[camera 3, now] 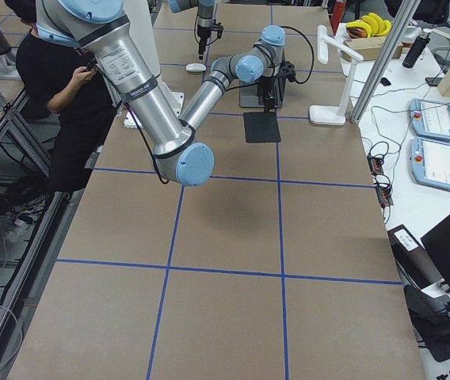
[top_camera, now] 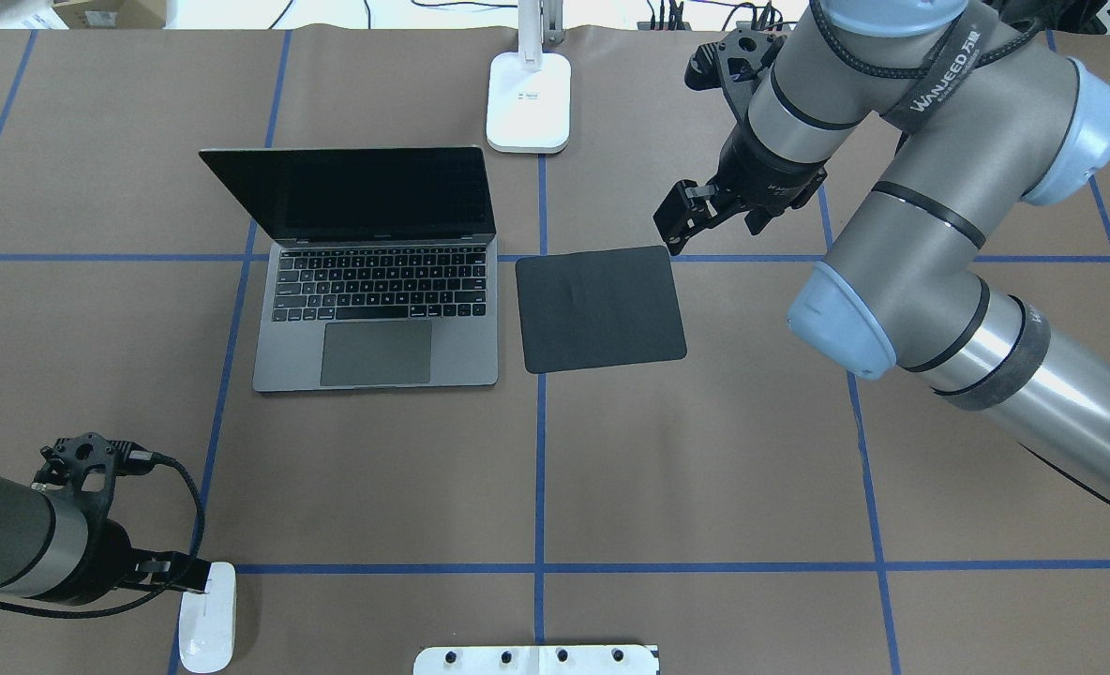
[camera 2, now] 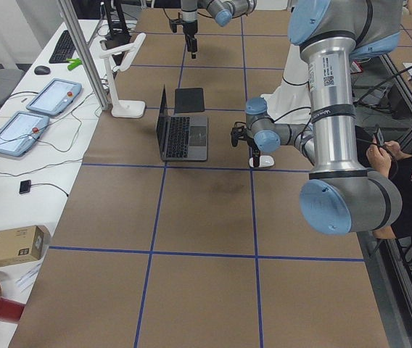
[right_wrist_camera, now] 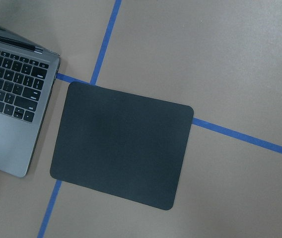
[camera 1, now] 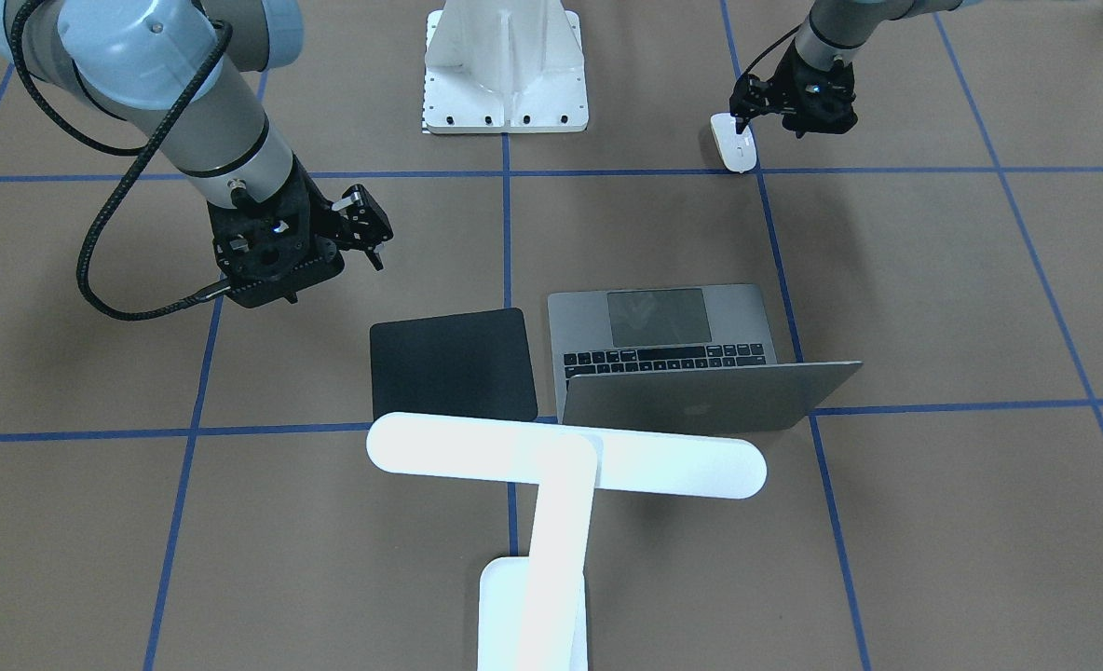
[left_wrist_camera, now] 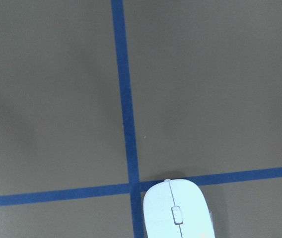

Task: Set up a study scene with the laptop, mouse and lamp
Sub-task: 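Raise the right gripper while the left gripper reaches toward the white mouse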

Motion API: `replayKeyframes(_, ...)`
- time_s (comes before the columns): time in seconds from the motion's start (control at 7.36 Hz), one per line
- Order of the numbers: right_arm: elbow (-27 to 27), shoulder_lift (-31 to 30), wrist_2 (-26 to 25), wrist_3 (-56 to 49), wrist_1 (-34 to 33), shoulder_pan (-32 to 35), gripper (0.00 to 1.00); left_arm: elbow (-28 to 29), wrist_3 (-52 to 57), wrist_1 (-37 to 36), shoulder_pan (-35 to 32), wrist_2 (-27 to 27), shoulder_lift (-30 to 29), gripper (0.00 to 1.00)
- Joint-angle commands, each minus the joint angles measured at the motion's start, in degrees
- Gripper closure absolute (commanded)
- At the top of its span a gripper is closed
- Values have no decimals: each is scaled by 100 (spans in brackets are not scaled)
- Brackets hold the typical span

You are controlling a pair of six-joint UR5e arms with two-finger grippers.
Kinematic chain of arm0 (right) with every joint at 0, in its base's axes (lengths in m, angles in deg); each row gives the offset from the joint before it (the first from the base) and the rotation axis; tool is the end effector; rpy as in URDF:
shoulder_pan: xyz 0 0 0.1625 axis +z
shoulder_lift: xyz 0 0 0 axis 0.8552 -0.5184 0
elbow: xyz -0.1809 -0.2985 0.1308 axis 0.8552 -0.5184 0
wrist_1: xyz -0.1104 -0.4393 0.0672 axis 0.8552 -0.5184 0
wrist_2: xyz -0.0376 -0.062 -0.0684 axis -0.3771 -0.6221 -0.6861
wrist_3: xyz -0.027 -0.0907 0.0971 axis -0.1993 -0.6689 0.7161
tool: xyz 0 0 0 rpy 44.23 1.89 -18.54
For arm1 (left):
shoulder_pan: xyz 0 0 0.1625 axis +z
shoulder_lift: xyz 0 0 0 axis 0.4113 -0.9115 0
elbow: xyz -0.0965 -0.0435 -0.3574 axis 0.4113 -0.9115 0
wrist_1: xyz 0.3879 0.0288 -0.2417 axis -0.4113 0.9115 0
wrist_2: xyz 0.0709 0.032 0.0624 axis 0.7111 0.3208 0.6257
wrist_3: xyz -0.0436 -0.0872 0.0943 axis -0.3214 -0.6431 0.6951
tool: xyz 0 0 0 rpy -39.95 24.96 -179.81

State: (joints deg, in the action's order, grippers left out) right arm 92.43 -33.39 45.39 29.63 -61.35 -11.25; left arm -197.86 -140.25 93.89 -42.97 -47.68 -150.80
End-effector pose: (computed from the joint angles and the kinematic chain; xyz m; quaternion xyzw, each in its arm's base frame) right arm -0.3967 -0.5149 0.1453 0.0736 -0.4318 -0.1446 0.8873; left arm 0.4309 -0.2358 0.3835 -0.0524 0.3997 0.0392 0.9143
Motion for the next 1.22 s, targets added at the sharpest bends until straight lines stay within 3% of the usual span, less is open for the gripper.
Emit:
replayKeyframes(0.0,0,-12,-52,2,-2,-24,0,162,-308,-128,111,-50,-215,0)
replayKeyframes(0.54,0,-21,-175,-7,-11,-60,0,609,-317,-128,225,-77,-759,1)
replayKeyframes(0.82,0,-38,-175,-7,-2,-60,0,585,-325,-128,234,-172,-735,7)
replayKeyframes(1.09,0,-30,-263,-7,-11,-112,0,585,-343,-128,243,-252,-682,6)
